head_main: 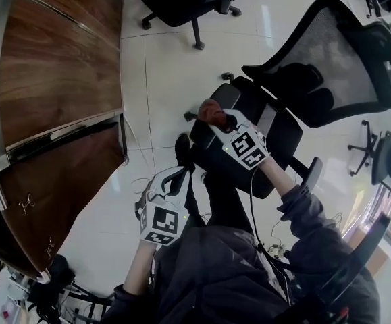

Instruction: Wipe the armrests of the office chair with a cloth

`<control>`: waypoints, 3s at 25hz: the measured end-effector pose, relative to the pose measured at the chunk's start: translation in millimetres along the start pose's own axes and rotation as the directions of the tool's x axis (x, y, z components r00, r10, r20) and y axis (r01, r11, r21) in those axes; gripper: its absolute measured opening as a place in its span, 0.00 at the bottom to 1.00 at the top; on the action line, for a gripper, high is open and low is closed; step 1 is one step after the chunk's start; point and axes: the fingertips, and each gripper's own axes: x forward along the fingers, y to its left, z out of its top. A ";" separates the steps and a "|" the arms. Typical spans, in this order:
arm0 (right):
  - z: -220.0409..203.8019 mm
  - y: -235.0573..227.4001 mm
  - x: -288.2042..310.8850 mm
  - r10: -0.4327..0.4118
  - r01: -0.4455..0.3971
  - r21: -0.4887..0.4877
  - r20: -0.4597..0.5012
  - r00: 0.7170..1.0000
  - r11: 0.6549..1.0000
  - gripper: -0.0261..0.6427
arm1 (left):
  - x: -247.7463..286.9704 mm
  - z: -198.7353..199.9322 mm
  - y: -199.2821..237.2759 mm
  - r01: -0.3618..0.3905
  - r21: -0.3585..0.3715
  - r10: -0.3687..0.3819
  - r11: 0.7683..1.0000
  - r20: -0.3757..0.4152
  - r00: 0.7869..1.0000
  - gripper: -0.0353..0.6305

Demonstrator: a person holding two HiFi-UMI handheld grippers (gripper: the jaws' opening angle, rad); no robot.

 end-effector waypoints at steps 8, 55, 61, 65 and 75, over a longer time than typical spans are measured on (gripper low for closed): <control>-8.5 -127.8 7.1 -0.197 0.202 0.091 -0.063 0.978 0.975 0.17 | 1.3 -12.2 2.4 0.000 -0.015 0.000 1.000 -0.013 1.000 0.08; -205.7 -53.3 88.1 -0.182 0.256 0.726 -0.181 0.967 0.638 0.18 | 17.4 -59.9 -2.9 0.096 0.041 -0.091 0.995 -0.115 0.989 0.08; -151.5 -41.7 40.5 -0.222 0.183 0.718 -0.040 0.974 0.672 0.18 | 21.0 -46.0 -5.1 0.115 0.066 -0.109 0.991 -0.085 0.990 0.08; -125.4 -35.8 0.1 -0.259 0.158 0.728 0.028 0.966 0.667 0.18 | 22.2 -40.3 -4.9 0.116 0.063 -0.112 0.991 -0.067 0.992 0.08; -147.6 -38.7 47.7 -0.224 0.176 0.724 -0.031 0.974 0.667 0.18 | 17.5 -59.1 0.2 0.109 0.047 -0.104 0.993 -0.091 0.990 0.08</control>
